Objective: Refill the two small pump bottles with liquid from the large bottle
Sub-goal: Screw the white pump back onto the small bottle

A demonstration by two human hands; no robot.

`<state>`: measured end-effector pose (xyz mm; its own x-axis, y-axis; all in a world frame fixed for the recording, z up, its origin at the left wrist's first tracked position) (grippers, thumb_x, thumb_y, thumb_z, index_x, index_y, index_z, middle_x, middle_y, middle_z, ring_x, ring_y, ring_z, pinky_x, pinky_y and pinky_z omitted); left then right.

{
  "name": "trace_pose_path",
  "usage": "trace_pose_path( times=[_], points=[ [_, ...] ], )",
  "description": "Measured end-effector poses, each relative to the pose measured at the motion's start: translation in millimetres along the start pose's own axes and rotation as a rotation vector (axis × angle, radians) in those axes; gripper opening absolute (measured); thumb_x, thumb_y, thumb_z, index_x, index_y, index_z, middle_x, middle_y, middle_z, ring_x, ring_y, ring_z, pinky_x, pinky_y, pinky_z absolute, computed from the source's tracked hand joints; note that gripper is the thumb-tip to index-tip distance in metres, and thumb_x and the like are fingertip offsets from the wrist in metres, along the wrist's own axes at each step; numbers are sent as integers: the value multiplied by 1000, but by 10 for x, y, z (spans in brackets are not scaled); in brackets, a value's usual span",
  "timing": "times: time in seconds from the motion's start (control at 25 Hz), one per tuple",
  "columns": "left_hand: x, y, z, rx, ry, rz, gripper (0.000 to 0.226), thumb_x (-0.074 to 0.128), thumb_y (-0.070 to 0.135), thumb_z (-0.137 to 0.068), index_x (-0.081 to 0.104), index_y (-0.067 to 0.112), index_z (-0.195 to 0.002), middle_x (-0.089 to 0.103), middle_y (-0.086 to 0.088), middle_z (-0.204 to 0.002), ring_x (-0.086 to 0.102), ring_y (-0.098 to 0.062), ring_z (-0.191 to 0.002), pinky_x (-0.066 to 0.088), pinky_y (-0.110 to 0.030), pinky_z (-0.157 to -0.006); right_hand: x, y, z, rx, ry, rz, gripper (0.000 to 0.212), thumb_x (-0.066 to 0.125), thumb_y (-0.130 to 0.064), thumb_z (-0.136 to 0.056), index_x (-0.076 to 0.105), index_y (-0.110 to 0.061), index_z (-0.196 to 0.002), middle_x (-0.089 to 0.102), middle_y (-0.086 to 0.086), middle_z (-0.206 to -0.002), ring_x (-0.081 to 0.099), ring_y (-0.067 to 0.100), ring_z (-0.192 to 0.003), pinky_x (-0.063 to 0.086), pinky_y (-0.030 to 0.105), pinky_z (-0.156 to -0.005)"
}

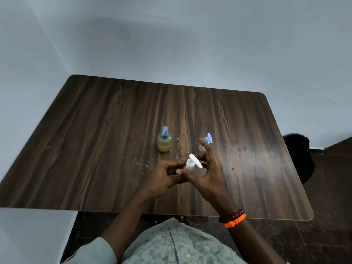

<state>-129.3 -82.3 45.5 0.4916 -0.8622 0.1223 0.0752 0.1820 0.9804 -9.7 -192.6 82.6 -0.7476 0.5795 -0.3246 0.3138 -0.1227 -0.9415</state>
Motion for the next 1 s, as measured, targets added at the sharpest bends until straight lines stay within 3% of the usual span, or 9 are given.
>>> trace_pose_path(
  times=[0.08, 0.16, 0.32, 0.44, 0.56, 0.68, 0.76, 0.88, 1.0],
  points=[
    [-23, -18, -11, -3, 8, 23, 43, 71, -5, -92, 67, 3, -134, 77, -9, -127, 75, -18, -114, 62, -27, -87, -22, 8, 13, -5, -29, 22, 100, 90, -21, -80, 31, -21, -161, 72, -10, -125, 65, 7, -125, 49, 28, -110],
    [-41, -9, -7, -15, 17, 38, 46, 75, -5, -89, 68, 5, -133, 77, -7, -127, 75, -21, -117, 63, -29, -90, -60, -14, 21, -3, 1, 4, 82, 87, -12, -83, 45, -15, -153, 77, -17, -117, 66, 4, -125, 48, 33, -115],
    [2, -18, 0, -6, 5, 18, 43, 74, -6, -90, 71, 6, -131, 78, -3, -125, 74, -19, -118, 63, -30, -90, -1, -26, -26, 5, 47, 44, 68, 93, -21, -77, 59, -27, -135, 73, -19, -103, 71, 8, -107, 58, 42, -102],
    [-15, -40, -12, -9, 16, 30, 45, 71, -8, -91, 67, 2, -135, 76, -9, -128, 74, -24, -118, 63, -30, -90, 5, -13, -42, 17, -25, 49, 89, 93, -29, -76, 44, -31, -151, 69, -22, -122, 63, 2, -123, 50, 23, -106],
    [-64, -42, 1, -28, 56, 50, 48, 77, -7, -87, 69, 2, -133, 79, -10, -122, 76, -21, -112, 63, -28, -88, -91, -63, -63, 8, -35, 45, 78, 87, -17, -83, 47, -26, -149, 73, -16, -122, 61, -6, -127, 41, 7, -108],
    [-65, -39, 4, -15, 55, 19, 46, 78, -3, -87, 71, 7, -131, 80, -5, -120, 76, -17, -112, 63, -28, -89, -87, -65, -105, 5, 22, 75, 66, 91, -19, -79, 57, -32, -134, 79, -11, -101, 70, 0, -111, 51, 21, -106],
    [-51, -28, 2, -11, 49, 5, 43, 75, -4, -89, 71, 7, -131, 79, -5, -123, 76, -18, -114, 63, -29, -89, -25, -46, -102, 14, -4, 91, 74, 92, -27, -76, 53, -35, -139, 74, -8, -106, 69, 5, -110, 54, 28, -102],
    [-47, -37, -17, -21, 52, 49, 44, 71, -9, -91, 67, 0, -134, 76, -15, -127, 75, -21, -113, 63, -28, -87, -38, -45, -80, 36, -61, 49, 90, 90, -22, -80, 41, -24, -155, 71, -8, -128, 63, 0, -125, 48, 24, -108],
    [-64, -49, -4, -23, 56, 38, 44, 76, -6, -88, 71, 4, -130, 77, -11, -126, 75, -20, -115, 64, -33, -92, -34, -73, -84, 21, -14, 53, 72, 90, -16, -81, 54, -28, -143, 77, -6, -111, 71, 3, -110, 58, 37, -103]
  ],
)
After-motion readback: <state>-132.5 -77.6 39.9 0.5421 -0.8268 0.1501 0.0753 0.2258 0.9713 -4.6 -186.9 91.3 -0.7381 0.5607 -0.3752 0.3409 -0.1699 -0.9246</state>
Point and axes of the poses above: each hand's wrist, its own z-axis away from the middle knuckle, its own x-axis out of the palm, y = z × x, the point moved 4 cm from there along -z, towards the middle knuckle
